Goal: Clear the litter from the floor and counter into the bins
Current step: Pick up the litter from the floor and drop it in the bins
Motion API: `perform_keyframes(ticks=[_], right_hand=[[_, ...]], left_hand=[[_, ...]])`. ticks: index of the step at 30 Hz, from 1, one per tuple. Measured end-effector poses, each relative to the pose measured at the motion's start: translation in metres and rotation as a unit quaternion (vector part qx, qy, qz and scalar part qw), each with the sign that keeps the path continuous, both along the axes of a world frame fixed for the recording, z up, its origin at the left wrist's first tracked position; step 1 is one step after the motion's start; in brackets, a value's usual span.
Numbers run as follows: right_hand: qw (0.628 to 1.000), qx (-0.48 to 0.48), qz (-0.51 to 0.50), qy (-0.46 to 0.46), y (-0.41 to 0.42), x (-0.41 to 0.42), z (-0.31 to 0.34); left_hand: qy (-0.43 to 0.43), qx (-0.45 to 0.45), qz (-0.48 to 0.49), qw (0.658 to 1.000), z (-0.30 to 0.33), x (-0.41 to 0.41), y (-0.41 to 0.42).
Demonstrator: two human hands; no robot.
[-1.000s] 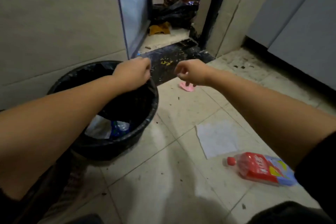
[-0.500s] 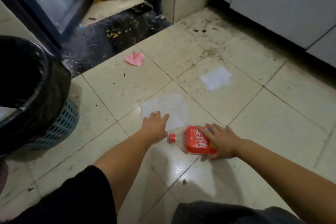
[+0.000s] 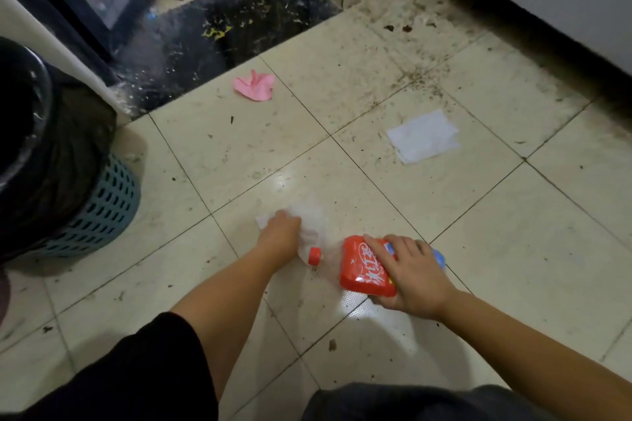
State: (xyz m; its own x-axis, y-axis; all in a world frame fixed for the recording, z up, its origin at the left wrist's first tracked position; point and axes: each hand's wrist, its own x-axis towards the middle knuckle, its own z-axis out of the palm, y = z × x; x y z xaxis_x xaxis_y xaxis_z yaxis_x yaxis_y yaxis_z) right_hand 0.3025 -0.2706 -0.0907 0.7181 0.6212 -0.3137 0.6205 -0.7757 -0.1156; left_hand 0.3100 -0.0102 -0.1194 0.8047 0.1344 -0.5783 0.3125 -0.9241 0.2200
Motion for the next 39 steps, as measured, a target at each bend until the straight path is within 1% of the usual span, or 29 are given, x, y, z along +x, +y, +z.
perform_keyframes(ticks=[2,3,5,7,9,12,15,17,19,21,23,25,26,27,28,29,31,33,35,37,39], right_hand=[[0.999,0.011,-0.047,0.021,0.007,0.008,0.01],[0.995,0.029,-0.094,0.029,0.012,0.013,0.017],[0.984,0.069,-0.162,0.008,0.04,0.026,0.045],[0.975,0.105,-0.194,-0.003,0.057,0.048,0.067],[0.969,0.146,-0.193,-0.044,0.096,0.06,0.101],[0.952,0.229,-0.189,-0.071,0.17,0.073,0.156],[0.944,0.283,-0.154,-0.074,0.242,0.07,0.197],[0.939,0.31,-0.124,-0.084,0.282,0.06,0.215],[0.933,0.333,-0.106,-0.082,0.314,0.05,0.226],[0.931,0.345,-0.089,-0.075,0.338,0.038,0.233],[0.936,0.339,-0.065,-0.073,0.353,0.028,0.235],[0.941,0.325,-0.053,-0.074,0.362,0.019,0.237],[0.942,0.322,-0.05,-0.077,0.365,0.015,0.238],[0.941,0.327,-0.049,-0.079,0.369,0.012,0.24],[0.938,0.335,-0.05,-0.076,0.375,0.009,0.243],[0.935,0.342,-0.049,-0.072,0.382,0.007,0.247],[0.934,0.35,-0.035,-0.064,0.403,0.0,0.259],[0.93,0.365,0.005,-0.052,0.437,-0.012,0.273],[0.911,0.409,0.046,-0.014,0.486,-0.031,0.285],[0.876,0.473,0.081,0.053,0.541,-0.06,0.291],[0.843,0.508,0.107,0.14,0.595,-0.099,0.287]], left_hand=[[-0.016,-0.011,0.029,0.999,0.014,-0.007,0.012],[-0.035,-0.016,0.041,0.998,0.023,-0.008,0.019],[-0.098,-0.034,0.057,0.993,0.058,-0.007,0.05],[-0.151,-0.059,0.06,0.985,0.089,0.008,0.062],[-0.225,-0.062,0.058,0.971,0.135,0.015,0.092],[-0.344,-0.05,0.058,0.936,0.206,0.011,0.143],[-0.429,-0.023,0.075,0.9,0.261,-0.009,0.205],[-0.468,-0.005,0.096,0.879,0.28,-0.027,0.255],[-0.467,0.031,0.122,0.875,0.279,-0.044,0.305],[-0.41,0.07,0.142,0.898,0.259,-0.061,0.347],[-0.3,0.089,0.13,0.941,0.229,-0.076,0.375],[-0.15,0.088,0.093,0.98,0.205,-0.088,0.386],[-0.083,0.08,0.082,0.99,0.197,-0.093,0.389],[-0.035,0.07,0.078,0.994,0.196,-0.096,0.391],[-0.016,0.061,0.076,0.995,0.2,-0.098,0.394],[-0.035,0.05,0.071,0.996,0.209,-0.099,0.397],[-0.142,0.038,0.069,0.987,0.237,-0.107,0.407],[-0.253,0.032,0.091,0.963,0.27,-0.131,0.421],[-0.319,0.048,0.124,0.938,0.289,-0.171,0.444],[-0.321,0.102,0.161,0.928,0.288,-0.223,0.477],[-0.275,0.165,0.226,0.92,0.271,-0.279,0.515]])
